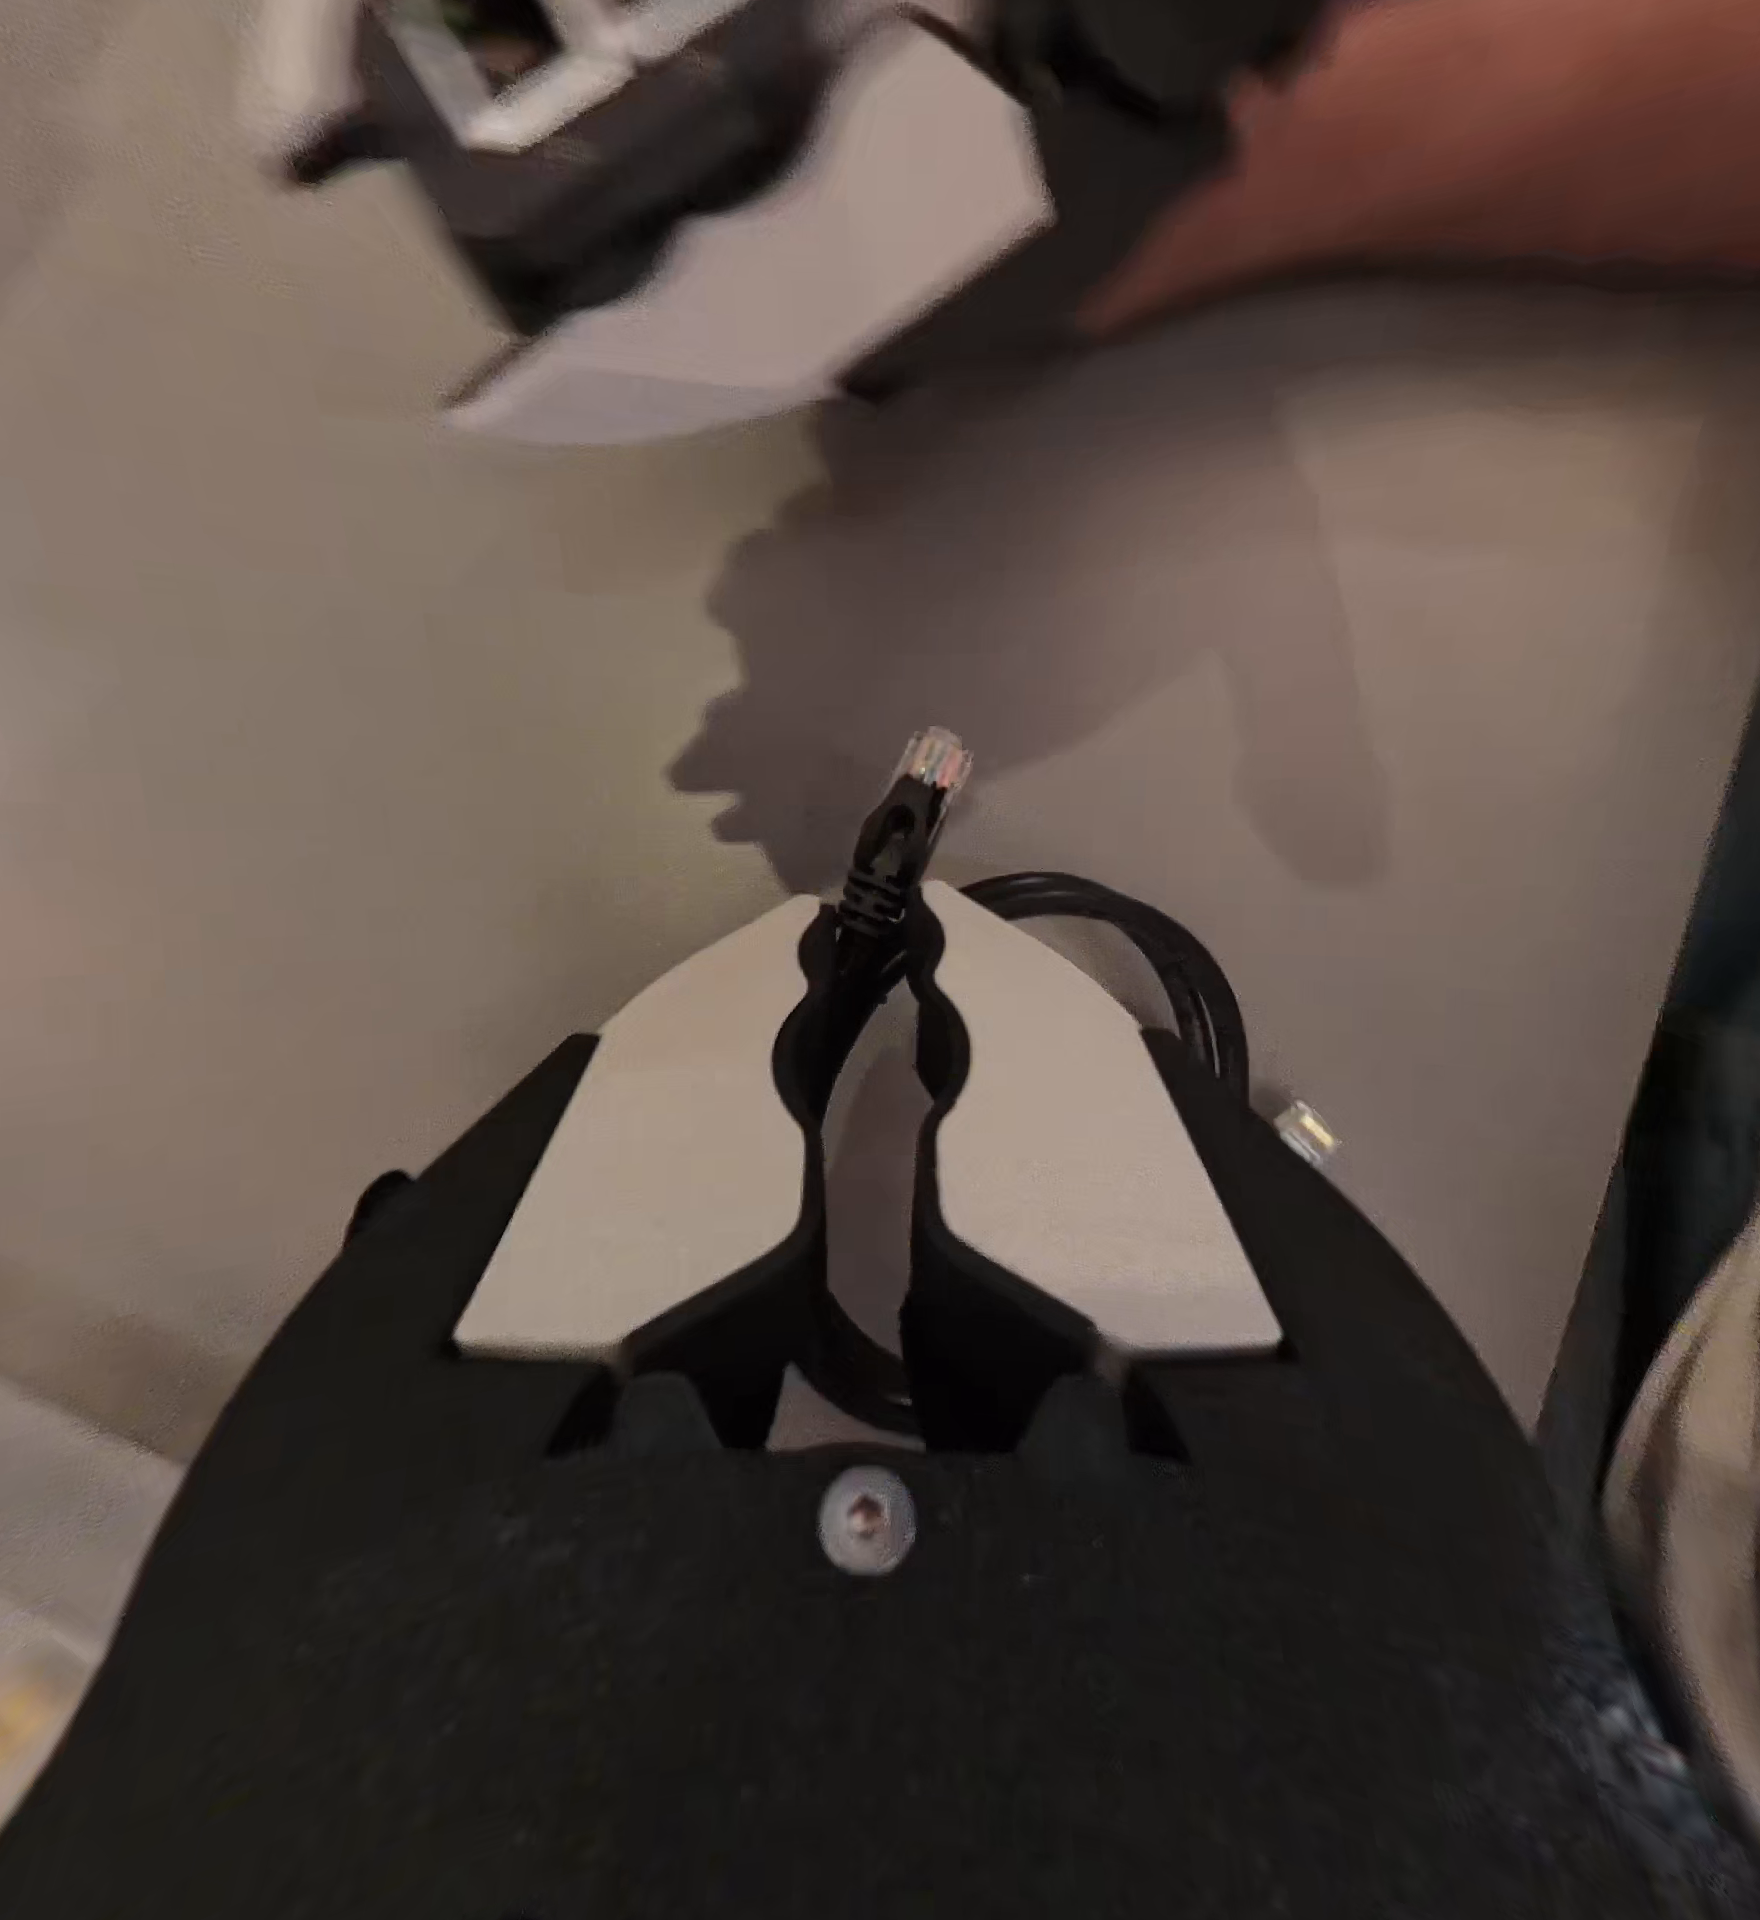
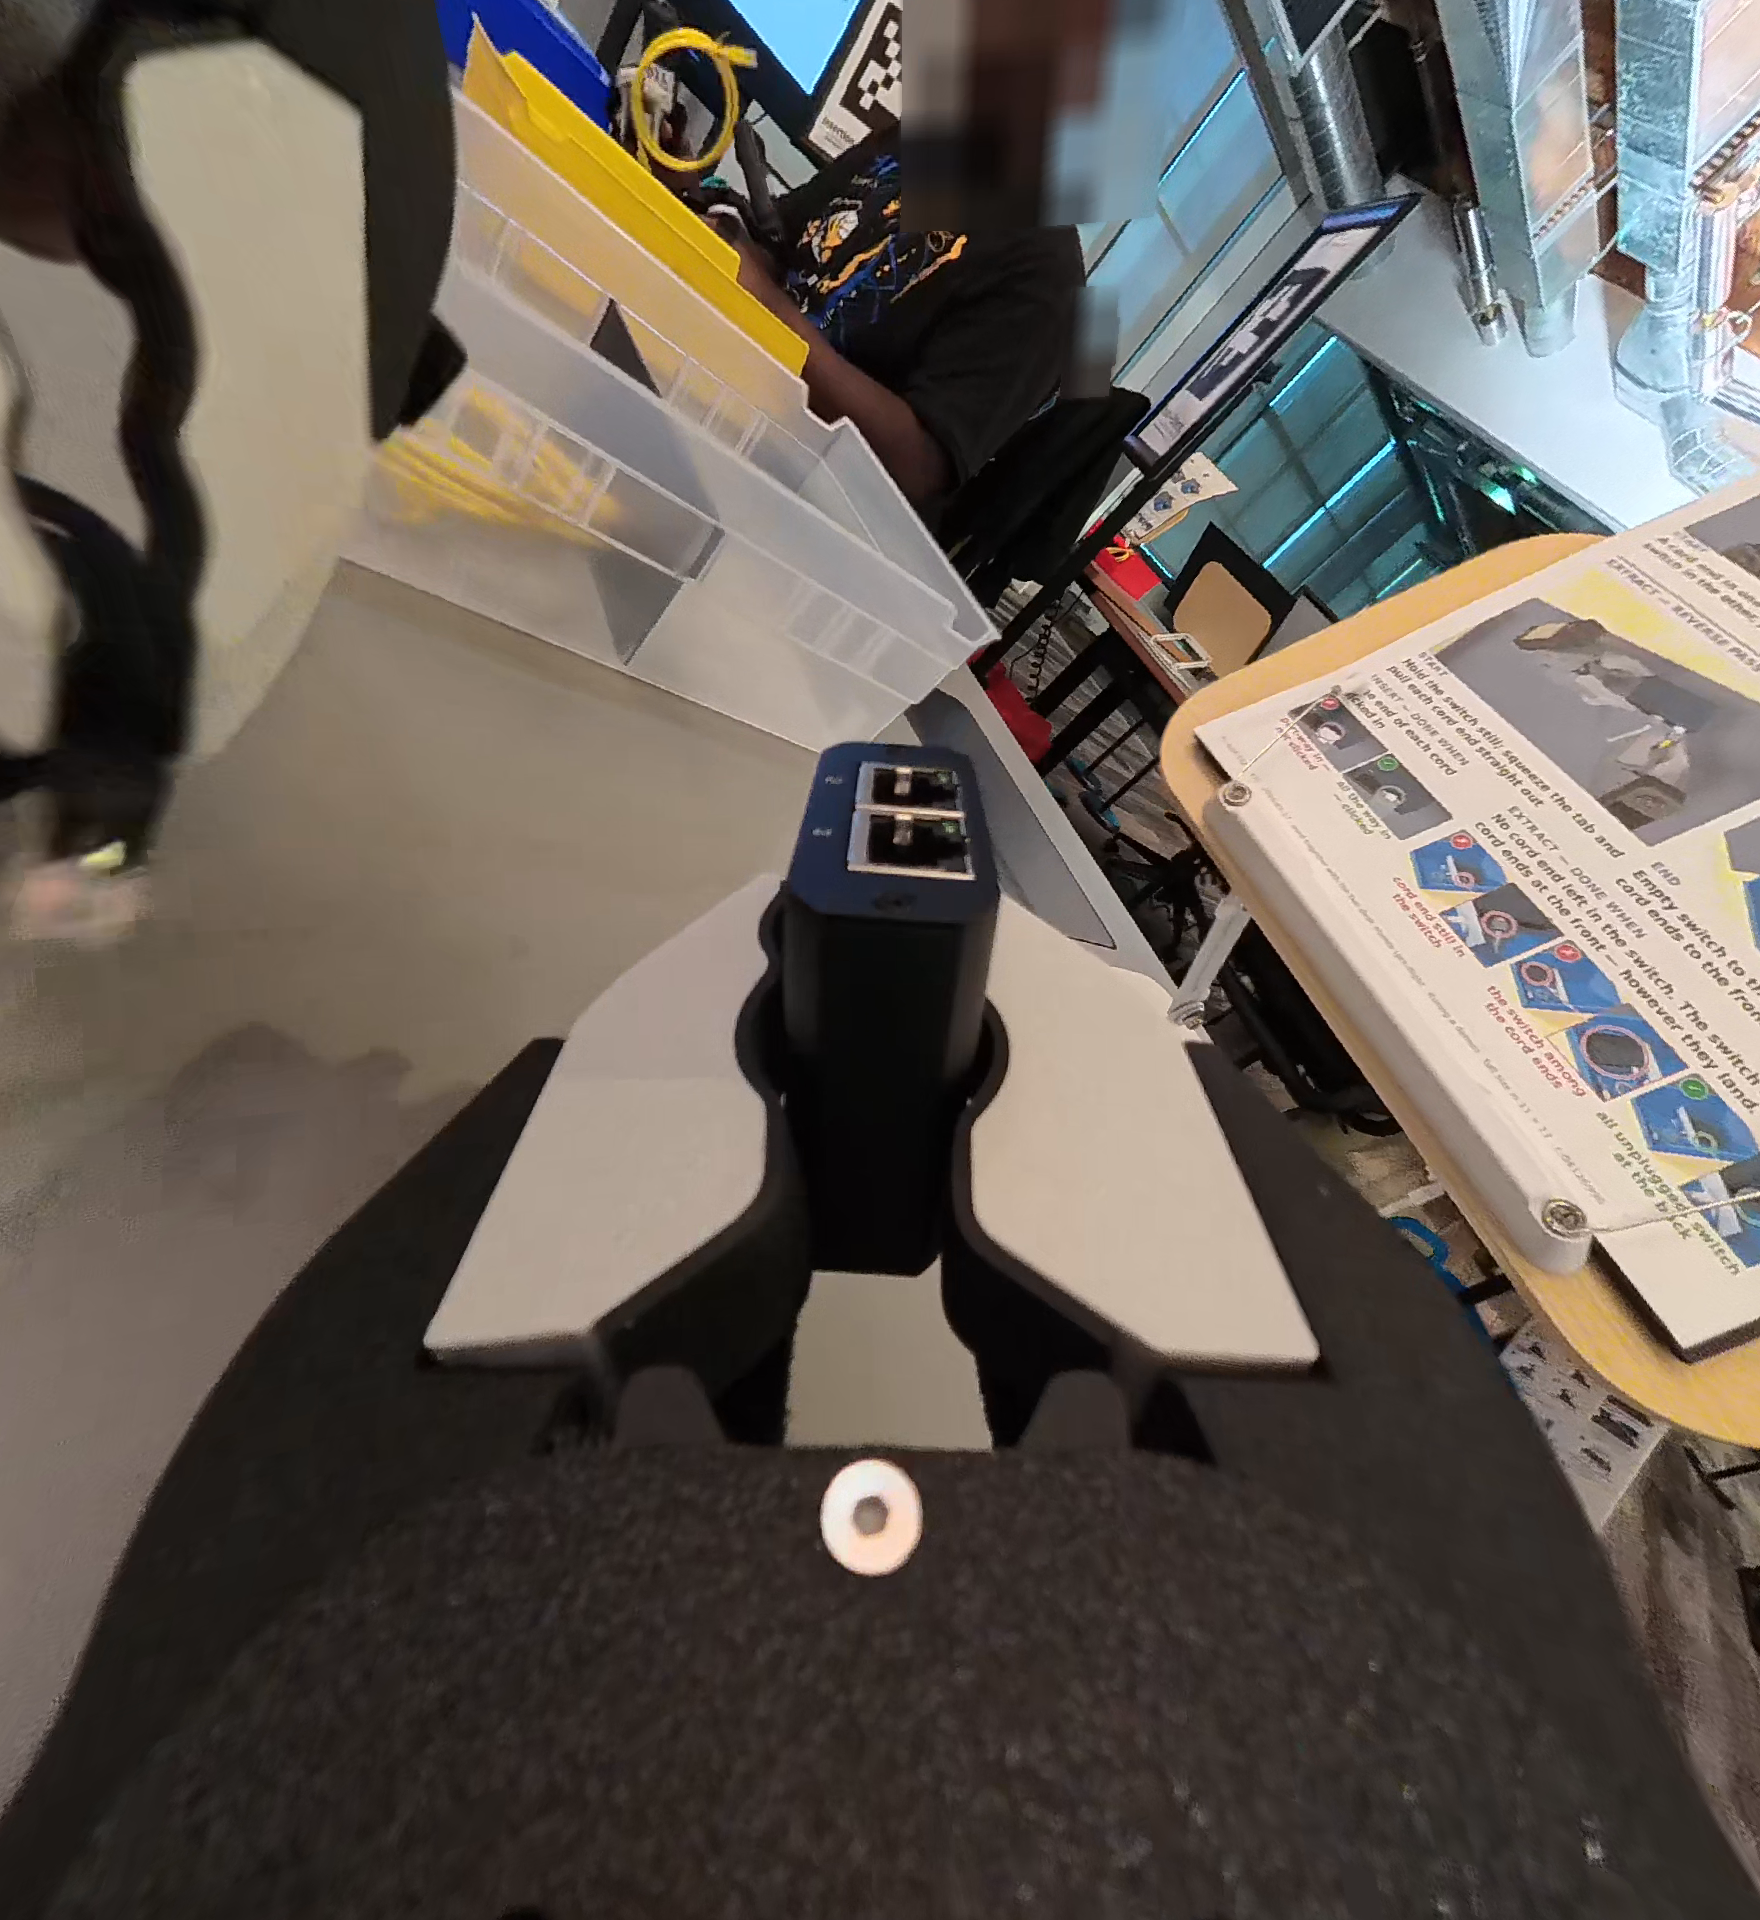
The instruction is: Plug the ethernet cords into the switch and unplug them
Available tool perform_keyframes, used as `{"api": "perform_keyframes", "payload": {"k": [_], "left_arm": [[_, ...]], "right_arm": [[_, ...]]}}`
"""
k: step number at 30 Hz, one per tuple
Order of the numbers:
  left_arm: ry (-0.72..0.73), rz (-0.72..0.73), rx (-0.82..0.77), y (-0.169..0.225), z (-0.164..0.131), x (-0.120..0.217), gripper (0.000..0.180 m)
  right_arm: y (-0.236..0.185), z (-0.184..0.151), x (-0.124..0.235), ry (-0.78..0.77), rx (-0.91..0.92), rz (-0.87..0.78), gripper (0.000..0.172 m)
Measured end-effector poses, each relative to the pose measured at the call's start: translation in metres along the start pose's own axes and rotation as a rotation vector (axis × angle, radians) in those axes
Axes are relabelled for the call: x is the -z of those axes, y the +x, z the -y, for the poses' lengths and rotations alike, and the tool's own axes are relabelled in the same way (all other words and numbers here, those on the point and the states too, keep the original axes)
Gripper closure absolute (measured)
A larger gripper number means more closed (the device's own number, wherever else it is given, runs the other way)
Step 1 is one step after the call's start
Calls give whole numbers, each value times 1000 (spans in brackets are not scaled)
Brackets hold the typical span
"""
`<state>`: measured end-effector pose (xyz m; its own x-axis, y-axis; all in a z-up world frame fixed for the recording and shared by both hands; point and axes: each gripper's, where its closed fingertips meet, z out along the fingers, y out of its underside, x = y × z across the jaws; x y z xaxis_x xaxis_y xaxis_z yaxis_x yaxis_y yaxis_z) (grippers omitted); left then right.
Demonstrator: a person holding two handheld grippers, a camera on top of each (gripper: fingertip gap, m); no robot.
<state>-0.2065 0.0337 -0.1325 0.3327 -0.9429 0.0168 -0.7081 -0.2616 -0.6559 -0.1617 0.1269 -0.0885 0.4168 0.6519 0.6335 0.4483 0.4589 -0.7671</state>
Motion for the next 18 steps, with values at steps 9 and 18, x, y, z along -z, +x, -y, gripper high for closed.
{"api": "perform_keyframes", "payload": {"k": [9,18], "left_arm": [[164,146,393,-5,-2,19,169],[152,155,309,13,23,37,170]], "right_arm": [[-7,0,-1,-32,98,-14,146],[-17,4,-3,-49,178,-6,146]]}}
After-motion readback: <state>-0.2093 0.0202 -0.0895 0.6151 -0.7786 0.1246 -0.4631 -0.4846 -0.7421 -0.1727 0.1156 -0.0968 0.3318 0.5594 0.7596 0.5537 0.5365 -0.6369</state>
